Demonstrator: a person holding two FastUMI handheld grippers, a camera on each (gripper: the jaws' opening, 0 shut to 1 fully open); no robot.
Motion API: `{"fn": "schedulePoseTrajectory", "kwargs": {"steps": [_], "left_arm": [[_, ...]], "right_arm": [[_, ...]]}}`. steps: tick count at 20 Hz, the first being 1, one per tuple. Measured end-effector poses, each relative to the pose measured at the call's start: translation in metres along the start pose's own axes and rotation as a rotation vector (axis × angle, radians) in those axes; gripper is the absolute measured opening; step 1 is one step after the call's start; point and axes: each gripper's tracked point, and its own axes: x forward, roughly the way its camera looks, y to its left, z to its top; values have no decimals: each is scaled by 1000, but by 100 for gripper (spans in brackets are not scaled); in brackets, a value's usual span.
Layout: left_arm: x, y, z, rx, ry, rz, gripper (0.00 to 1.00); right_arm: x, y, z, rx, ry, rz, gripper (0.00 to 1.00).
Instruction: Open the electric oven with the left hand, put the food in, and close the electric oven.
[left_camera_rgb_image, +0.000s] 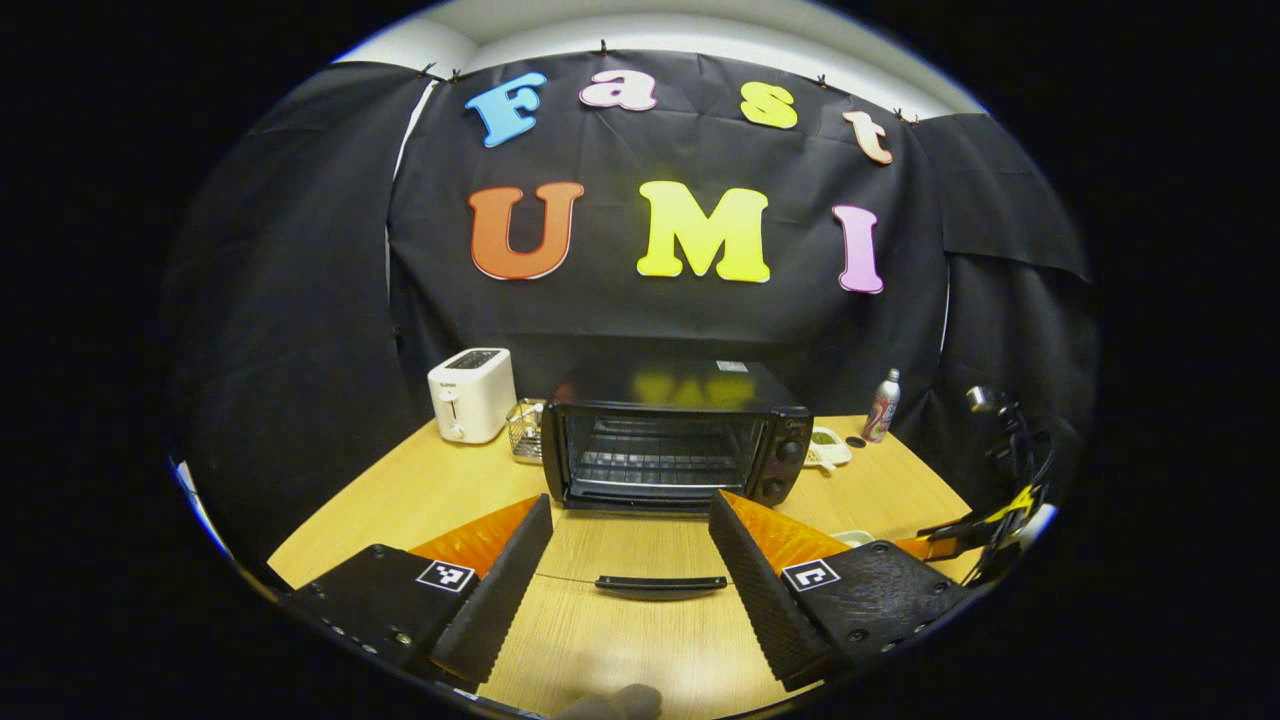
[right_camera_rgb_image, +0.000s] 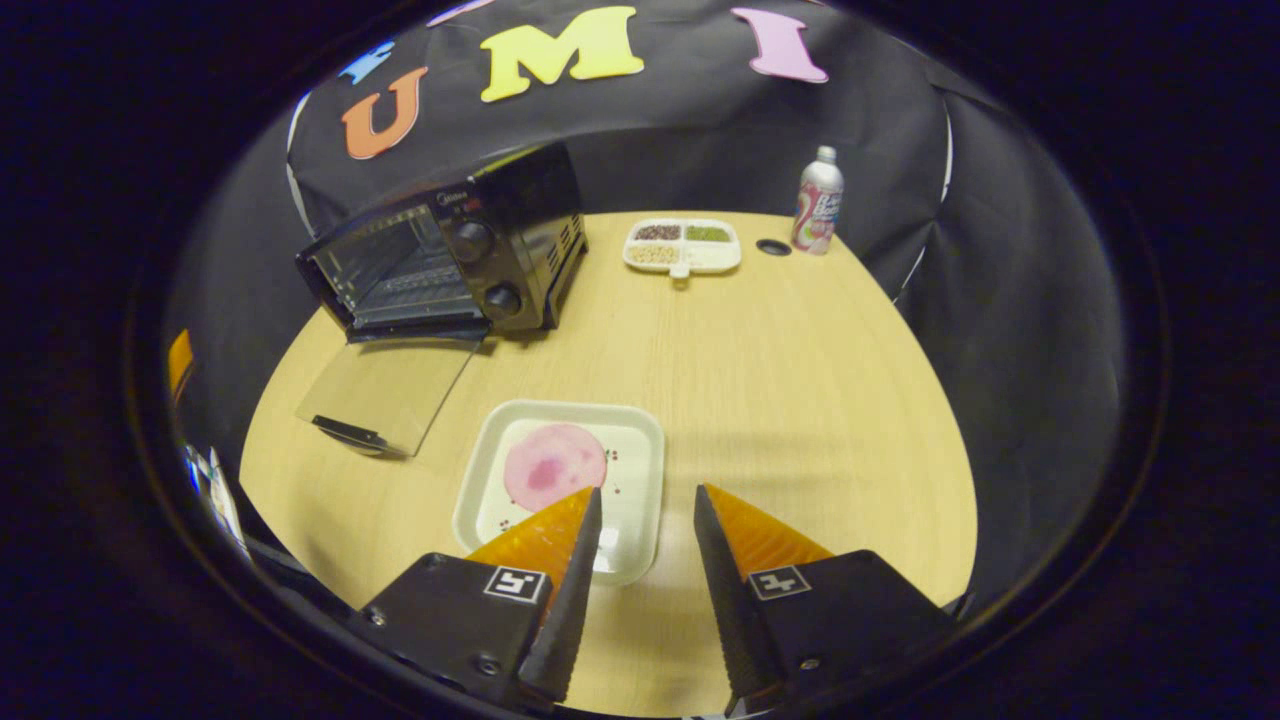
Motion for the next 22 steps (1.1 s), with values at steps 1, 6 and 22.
{"fn": "schedulePoseTrajectory", "kwargs": {"steps": [1,6,22], "left_arm": [[-7,-1,9,1,-18,3,96],[-34,1,46,1,-90,50,96],[-64,-7,72,-48,-127,188,95]], "right_arm": [[11,-1,-3,10,32,8,54],[43,-13,-15,1,173,-17,41],[50,-18,-5,146,450,228,4]]}}
